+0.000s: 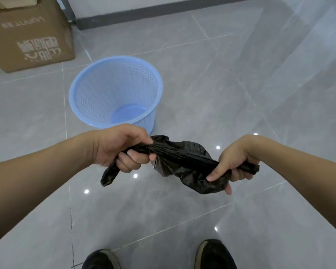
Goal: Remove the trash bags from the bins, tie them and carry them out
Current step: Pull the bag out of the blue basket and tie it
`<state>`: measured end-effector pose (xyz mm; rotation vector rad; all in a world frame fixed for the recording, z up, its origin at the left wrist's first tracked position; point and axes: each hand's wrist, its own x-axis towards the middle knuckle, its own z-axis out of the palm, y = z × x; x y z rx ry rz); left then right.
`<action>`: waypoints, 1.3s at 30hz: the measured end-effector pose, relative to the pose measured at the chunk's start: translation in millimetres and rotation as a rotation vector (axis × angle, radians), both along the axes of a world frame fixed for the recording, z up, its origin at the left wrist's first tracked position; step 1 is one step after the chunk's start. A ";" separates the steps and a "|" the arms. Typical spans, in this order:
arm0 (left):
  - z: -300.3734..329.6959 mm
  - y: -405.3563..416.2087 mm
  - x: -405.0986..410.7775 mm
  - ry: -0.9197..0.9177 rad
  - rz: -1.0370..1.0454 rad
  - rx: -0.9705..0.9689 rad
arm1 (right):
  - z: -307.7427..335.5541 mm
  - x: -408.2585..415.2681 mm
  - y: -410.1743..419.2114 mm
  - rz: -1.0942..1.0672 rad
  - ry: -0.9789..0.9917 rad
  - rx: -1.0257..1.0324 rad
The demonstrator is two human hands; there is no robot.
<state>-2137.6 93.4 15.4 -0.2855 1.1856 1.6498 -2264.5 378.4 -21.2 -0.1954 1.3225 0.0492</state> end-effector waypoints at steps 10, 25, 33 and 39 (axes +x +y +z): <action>-47.1 34.5 23.4 0.736 -0.193 -1.210 | -14.3 7.7 -11.7 -1.235 -0.357 -0.608; -66.1 68.8 43.9 0.915 -0.684 -1.357 | -16.8 3.8 -44.0 -1.560 0.163 -0.810; -30.8 59.0 25.7 1.099 -0.571 -1.489 | 3.5 -16.4 -34.5 -1.279 0.726 -0.748; -8.4 41.9 11.1 1.195 -0.419 -1.381 | 6.2 6.7 -48.0 -0.725 0.730 -0.744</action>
